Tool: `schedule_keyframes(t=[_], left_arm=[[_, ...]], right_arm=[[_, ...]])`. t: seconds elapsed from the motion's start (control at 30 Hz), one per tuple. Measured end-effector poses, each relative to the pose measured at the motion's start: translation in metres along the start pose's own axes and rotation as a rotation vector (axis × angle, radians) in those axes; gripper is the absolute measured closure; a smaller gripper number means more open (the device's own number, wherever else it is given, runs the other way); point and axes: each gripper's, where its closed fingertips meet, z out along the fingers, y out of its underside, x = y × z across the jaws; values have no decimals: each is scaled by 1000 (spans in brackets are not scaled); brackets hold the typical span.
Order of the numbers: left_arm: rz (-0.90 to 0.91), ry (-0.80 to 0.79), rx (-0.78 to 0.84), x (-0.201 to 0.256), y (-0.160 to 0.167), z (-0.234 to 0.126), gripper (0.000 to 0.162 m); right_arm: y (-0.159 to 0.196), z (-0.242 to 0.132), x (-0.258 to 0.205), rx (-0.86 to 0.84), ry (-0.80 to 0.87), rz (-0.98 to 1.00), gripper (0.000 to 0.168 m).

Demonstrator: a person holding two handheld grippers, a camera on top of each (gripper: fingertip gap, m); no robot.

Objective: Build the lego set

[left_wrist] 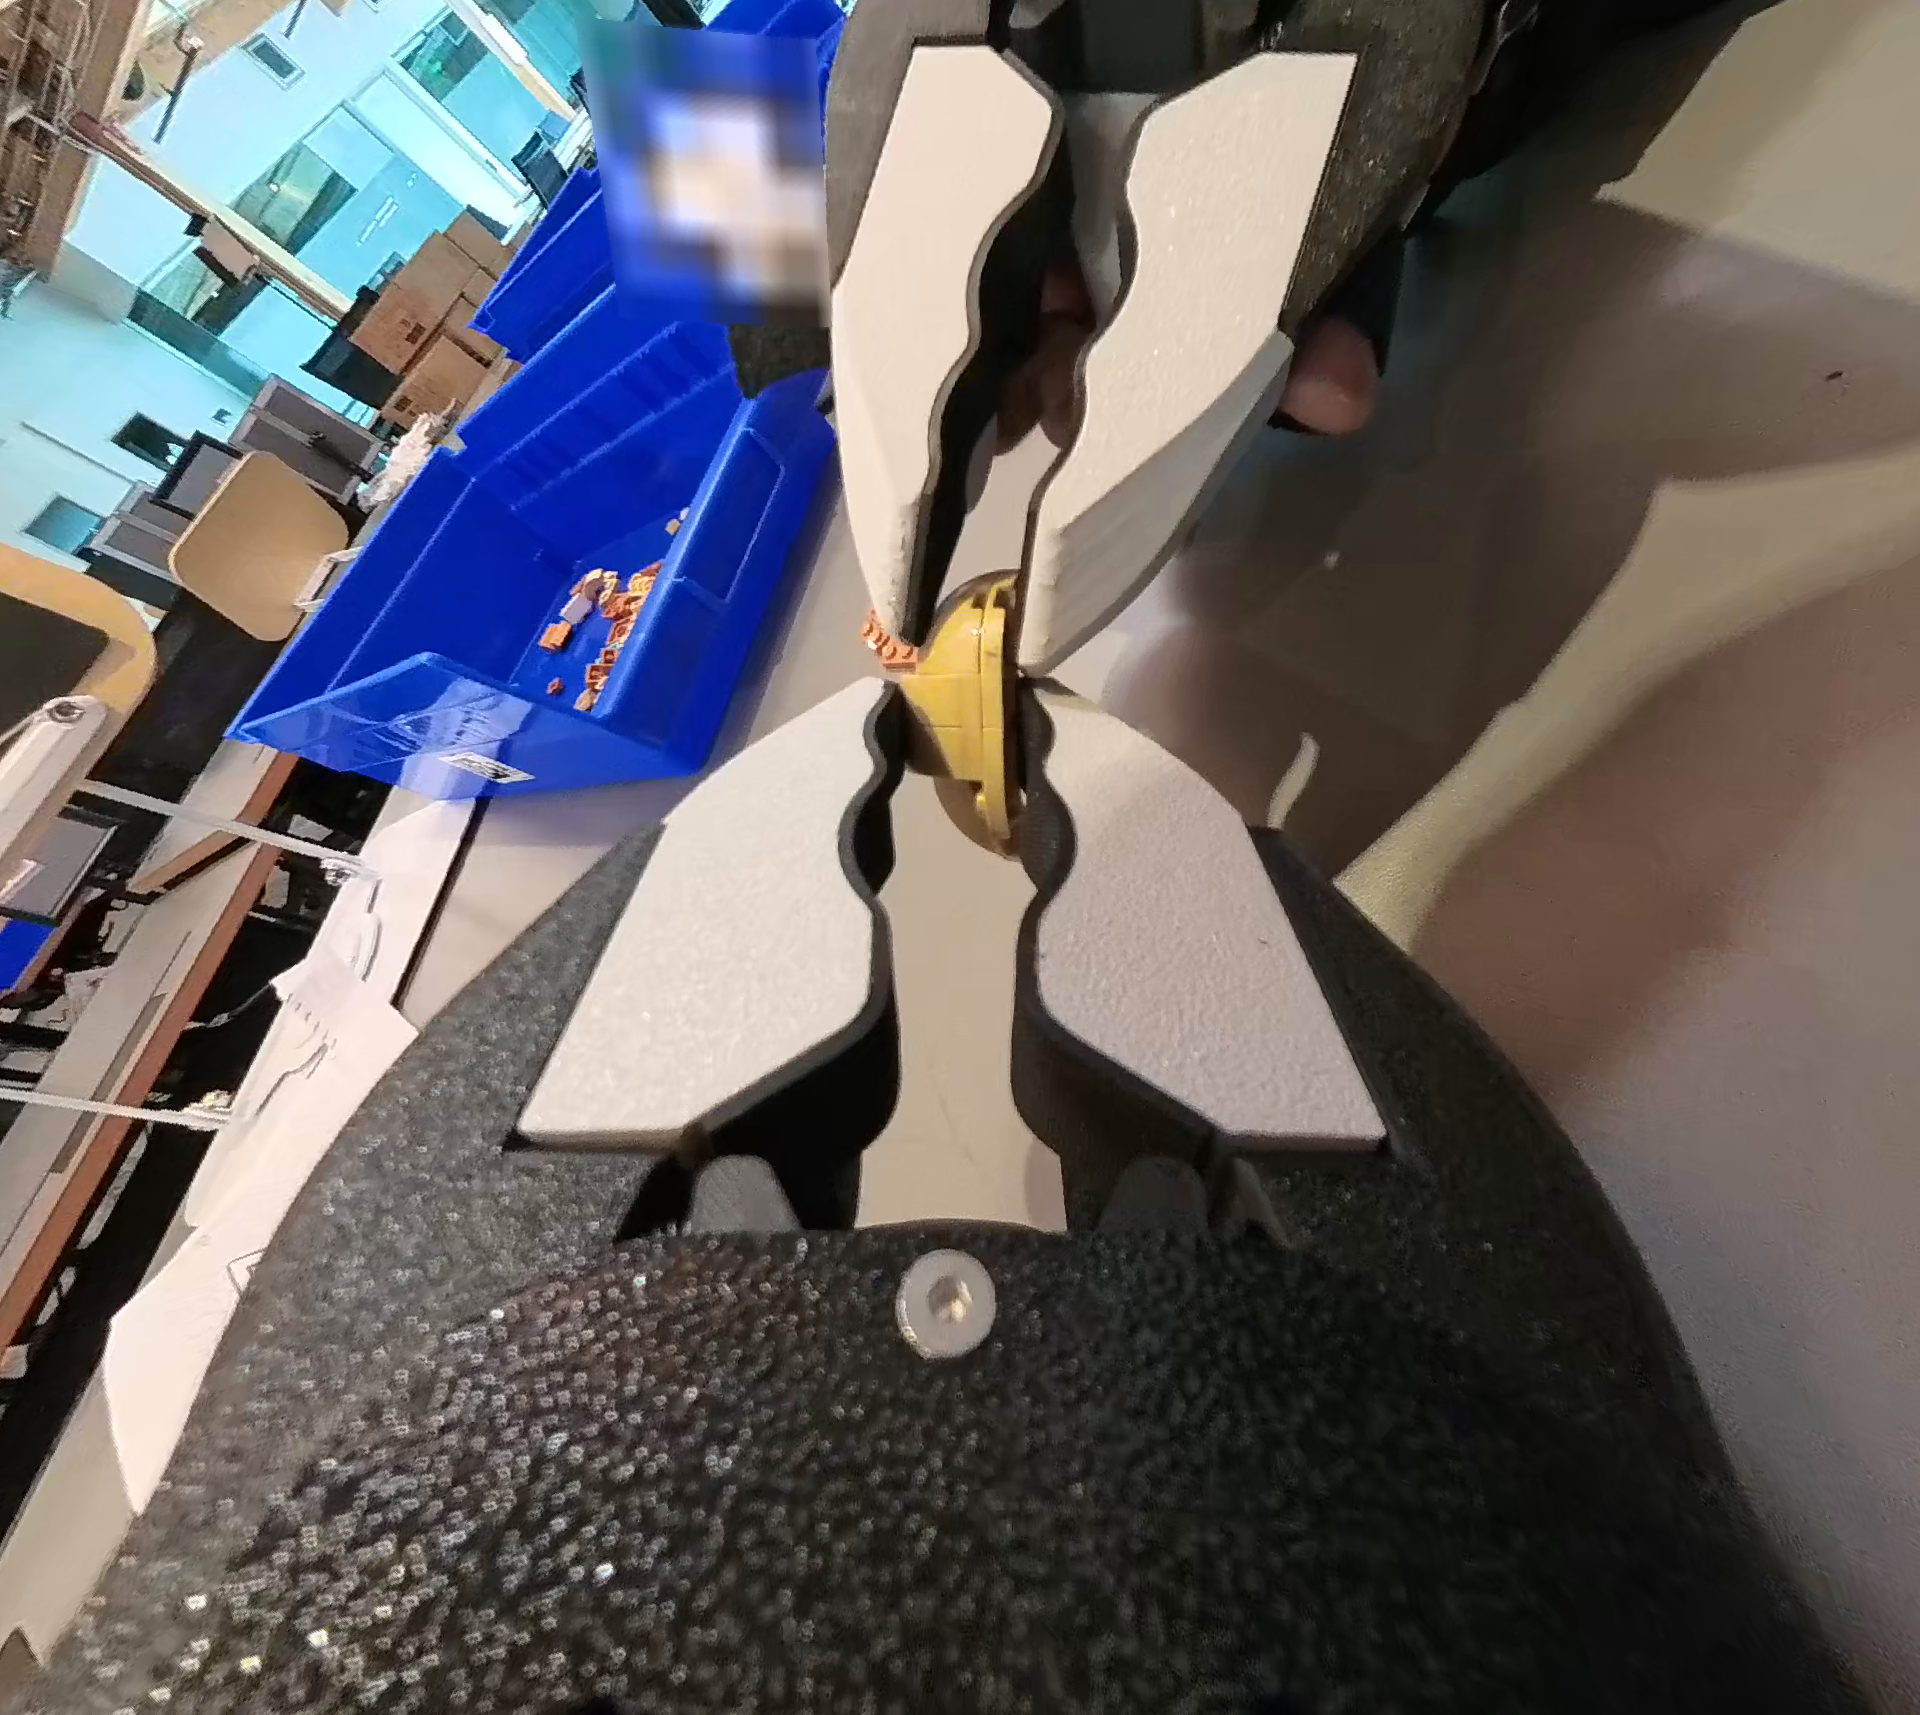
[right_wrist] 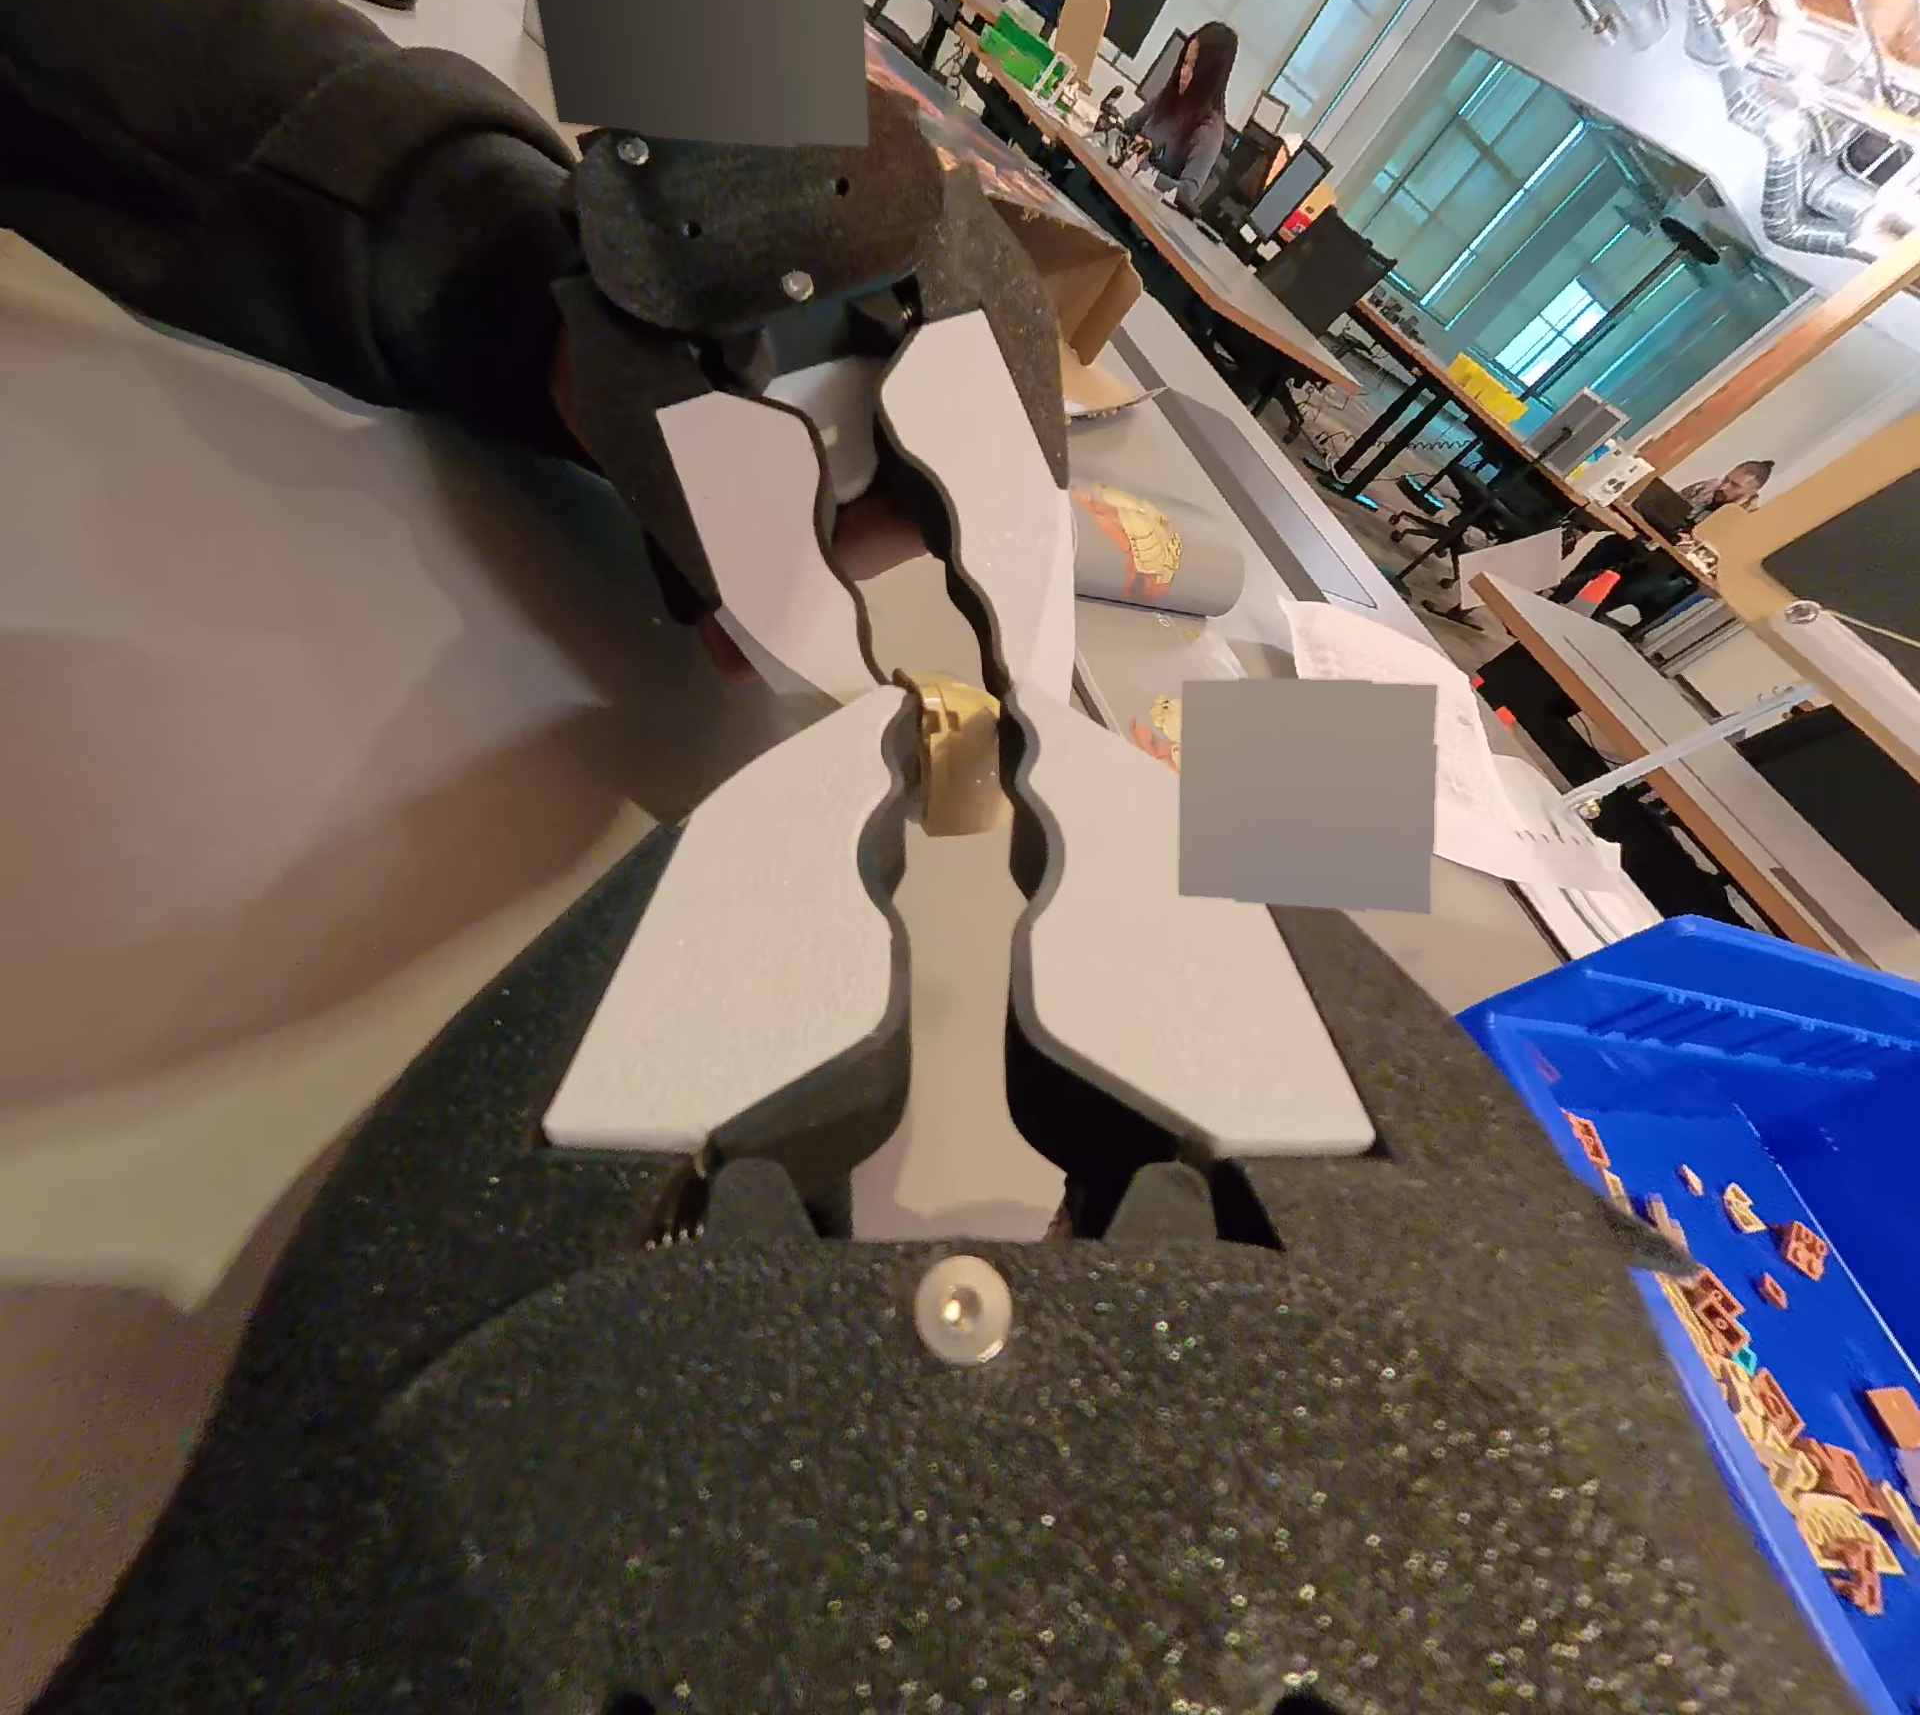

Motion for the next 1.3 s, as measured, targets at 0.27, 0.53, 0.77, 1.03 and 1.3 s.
schedule_keyframes(t=[0.27,0.53,0.77,1.03,1.3], left_arm=[[23,-6,2,1,-4,-1,142],[30,4,-13,3,-2,-1,143],[21,11,-10,3,-3,-1,143],[32,-1,-9,2,-4,0,142],[-18,5,0,0,-2,1,142]], right_arm=[[-3,-1,-2,23,-25,32,155],[-1,0,-4,9,-31,15,156],[-2,0,-5,7,-33,10,157],[-5,0,-10,16,-45,3,168],[-18,-7,-8,119,-44,16,168]])
